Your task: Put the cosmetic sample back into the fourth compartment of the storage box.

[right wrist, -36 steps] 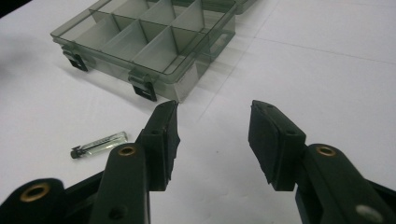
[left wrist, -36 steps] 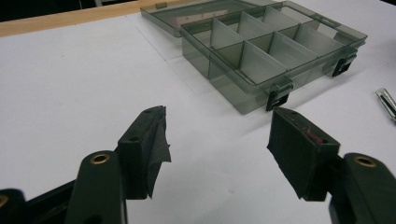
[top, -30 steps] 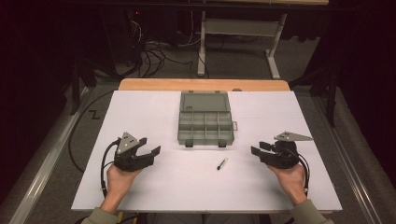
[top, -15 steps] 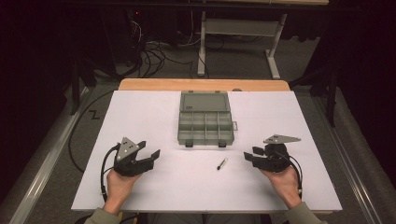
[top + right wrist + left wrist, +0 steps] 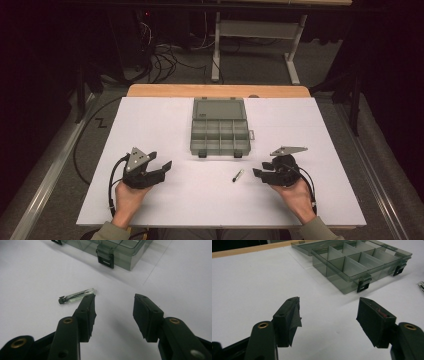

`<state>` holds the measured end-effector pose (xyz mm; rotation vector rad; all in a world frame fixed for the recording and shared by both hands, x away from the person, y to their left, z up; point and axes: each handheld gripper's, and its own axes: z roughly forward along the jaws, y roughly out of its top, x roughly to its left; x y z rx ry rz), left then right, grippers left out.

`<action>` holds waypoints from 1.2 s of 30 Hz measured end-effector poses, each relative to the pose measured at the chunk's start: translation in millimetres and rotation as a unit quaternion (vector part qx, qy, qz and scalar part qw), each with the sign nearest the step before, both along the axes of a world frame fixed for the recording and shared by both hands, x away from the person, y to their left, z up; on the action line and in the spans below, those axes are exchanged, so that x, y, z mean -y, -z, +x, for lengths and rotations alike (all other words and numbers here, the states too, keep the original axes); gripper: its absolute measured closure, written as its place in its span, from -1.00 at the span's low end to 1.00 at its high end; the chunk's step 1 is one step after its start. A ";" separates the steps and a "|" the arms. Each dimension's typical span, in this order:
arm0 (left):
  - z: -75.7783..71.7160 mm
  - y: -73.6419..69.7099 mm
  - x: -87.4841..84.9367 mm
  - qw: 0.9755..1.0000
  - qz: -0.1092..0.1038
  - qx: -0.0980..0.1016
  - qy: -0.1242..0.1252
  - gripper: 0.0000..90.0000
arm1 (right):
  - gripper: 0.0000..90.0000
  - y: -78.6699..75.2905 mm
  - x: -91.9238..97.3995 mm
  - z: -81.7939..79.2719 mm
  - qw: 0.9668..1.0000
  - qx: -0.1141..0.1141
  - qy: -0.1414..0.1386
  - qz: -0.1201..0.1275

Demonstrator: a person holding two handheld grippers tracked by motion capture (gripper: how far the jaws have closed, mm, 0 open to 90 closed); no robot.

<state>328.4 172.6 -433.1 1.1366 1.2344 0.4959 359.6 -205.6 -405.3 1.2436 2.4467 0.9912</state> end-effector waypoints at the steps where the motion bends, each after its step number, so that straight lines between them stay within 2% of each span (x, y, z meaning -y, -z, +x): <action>1: 0.1 0.2 -0.2 1.000 0.000 0.000 0.000 -0.23 | 0.18 0.4 -1.0 0.3 1.000 0.000 -0.003 -0.002; 10: 0.4 0.1 -0.8 1.000 -0.001 0.000 0.000 -0.23 | 0.14 3.0 -9.6 1.2 1.000 -0.016 -0.013 -0.009; 23: 0.3 0.2 -0.9 1.000 -0.001 -0.002 0.000 -0.24 | 0.06 0.7 -24.3 3.0 0.999 -0.018 -0.035 -0.019; 36: 0.5 0.8 -0.6 1.000 0.000 -0.005 0.002 -0.24 | -0.11 1.2 -40.0 9.1 0.996 -0.036 -0.064 -0.041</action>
